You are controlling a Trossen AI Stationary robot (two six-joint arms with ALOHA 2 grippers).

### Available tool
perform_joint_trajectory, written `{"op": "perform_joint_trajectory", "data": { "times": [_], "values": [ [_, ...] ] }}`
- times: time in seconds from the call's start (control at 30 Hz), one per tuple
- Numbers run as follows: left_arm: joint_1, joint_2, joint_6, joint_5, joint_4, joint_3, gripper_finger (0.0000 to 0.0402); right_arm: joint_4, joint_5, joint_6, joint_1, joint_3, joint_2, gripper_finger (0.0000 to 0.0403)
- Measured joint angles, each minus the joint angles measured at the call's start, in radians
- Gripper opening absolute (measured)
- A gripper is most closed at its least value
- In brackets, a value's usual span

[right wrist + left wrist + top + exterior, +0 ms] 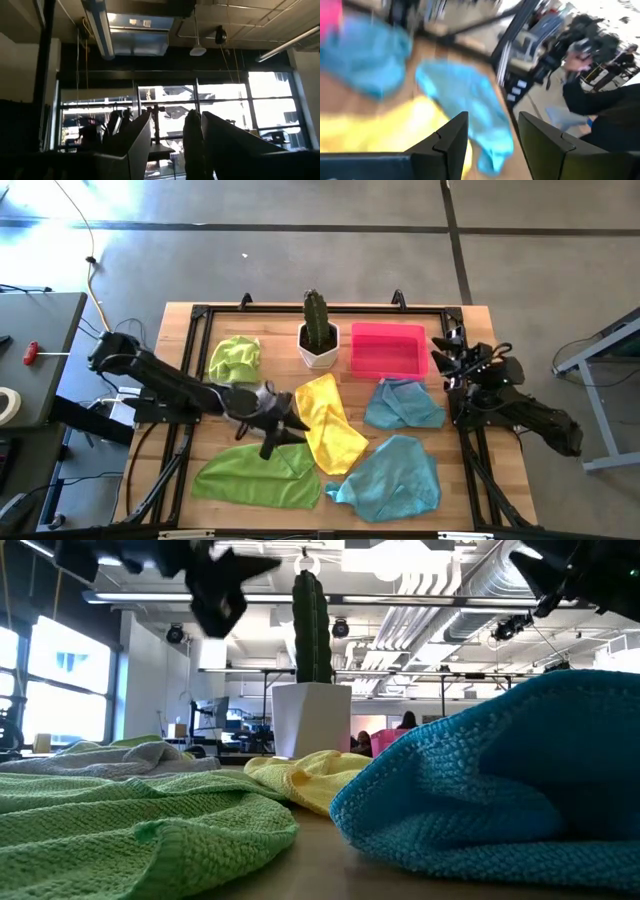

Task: Fold microfiber towels
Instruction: Adjust the microfiber towels

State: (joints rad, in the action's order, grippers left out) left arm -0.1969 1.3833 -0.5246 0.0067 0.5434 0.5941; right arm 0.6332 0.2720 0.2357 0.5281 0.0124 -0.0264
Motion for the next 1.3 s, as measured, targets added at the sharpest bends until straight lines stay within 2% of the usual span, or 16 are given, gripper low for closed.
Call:
{"op": "perform_joint_trajectory", "data": {
  "times": [0.17, 0.33, 0.57, 0.73, 0.93, 1.07, 1.3],
  "values": [
    [-0.040, 0.079, -0.166, 0.028, -0.099, 0.000, 0.0166, 0.034, -0.064, -0.014, -0.075, 0.023, -0.065, 0.0167],
    [-0.071, 0.117, -0.232, 0.069, -0.249, 0.000, 0.0165, 0.006, -0.079, -0.019, -0.120, 0.114, -0.201, 0.0167],
    [-0.136, 0.163, -0.155, 0.069, -0.404, 0.000, 0.0165, -0.213, -0.038, -0.023, -0.185, 0.298, -0.443, 0.0167],
    [-0.208, 0.186, -0.127, 0.068, -0.486, -0.001, 0.0165, -0.371, -0.030, -0.018, -0.300, 0.387, -0.614, 0.0167],
    [-0.291, 0.186, -0.123, 0.026, -0.604, 0.006, 0.0165, -0.383, -0.032, -0.009, -0.482, 0.427, -0.804, 0.0167],
    [-0.337, 0.183, -0.122, 0.011, -0.669, 0.008, 0.0165, -0.382, -0.076, 0.004, -0.602, 0.433, -0.920, 0.0167],
    [-0.365, 0.183, -0.065, -0.067, -0.651, 0.001, 0.0165, -0.381, -0.143, 0.214, -0.784, 0.433, -1.116, 0.0167]
  ]
}}
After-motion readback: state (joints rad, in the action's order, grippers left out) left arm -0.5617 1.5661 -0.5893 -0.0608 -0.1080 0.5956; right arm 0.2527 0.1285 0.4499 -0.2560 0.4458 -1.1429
